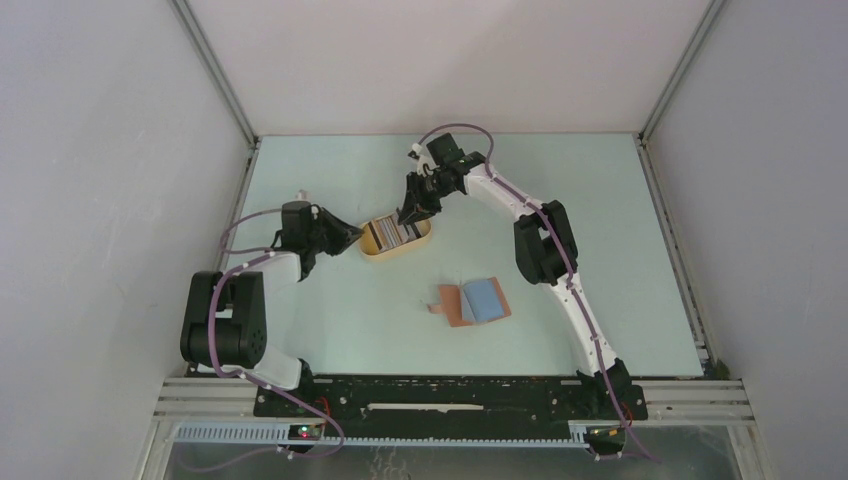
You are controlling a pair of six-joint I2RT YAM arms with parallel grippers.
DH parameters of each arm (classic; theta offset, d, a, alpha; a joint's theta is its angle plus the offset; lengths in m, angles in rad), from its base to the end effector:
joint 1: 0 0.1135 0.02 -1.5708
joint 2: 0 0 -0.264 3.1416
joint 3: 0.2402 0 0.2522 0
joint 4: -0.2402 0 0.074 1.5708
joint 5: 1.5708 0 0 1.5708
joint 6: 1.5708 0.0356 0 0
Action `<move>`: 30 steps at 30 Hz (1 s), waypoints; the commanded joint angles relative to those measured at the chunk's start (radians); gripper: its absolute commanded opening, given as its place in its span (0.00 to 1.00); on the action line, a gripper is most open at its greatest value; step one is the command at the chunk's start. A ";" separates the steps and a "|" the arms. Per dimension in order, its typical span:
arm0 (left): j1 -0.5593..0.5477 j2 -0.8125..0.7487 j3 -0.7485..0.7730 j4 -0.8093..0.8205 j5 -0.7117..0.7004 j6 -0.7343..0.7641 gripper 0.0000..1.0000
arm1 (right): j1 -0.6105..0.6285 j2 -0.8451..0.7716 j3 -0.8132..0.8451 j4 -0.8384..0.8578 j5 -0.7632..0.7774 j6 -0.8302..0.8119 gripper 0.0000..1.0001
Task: Put the credit cards into the card holder
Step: Pick up the credit card from the storage box.
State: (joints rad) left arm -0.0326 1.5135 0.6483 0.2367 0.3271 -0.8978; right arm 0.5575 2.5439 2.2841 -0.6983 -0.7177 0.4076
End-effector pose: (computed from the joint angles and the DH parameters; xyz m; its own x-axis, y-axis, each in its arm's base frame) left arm 0.2960 -0.0211 0.1662 -0.5936 -0.7215 -0.3565 -0.2783 0.5997 -0.7503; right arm 0.4529 0.3100 0.1746 -0.9226 -0.2233 -0.3147 -0.3853 0.5748 0.7219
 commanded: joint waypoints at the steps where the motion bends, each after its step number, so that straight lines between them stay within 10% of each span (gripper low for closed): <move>1: -0.006 0.000 0.057 0.024 0.022 0.025 0.18 | 0.001 0.009 0.011 0.004 0.028 -0.013 0.27; 30: -0.006 -0.001 0.054 0.033 0.032 0.030 0.17 | -0.020 -0.015 -0.002 -0.001 0.052 -0.041 0.25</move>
State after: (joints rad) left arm -0.0326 1.5135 0.6567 0.2443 0.3447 -0.8963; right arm 0.5468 2.5439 2.2841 -0.7067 -0.6621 0.3828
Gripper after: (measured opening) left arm 0.177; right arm 0.261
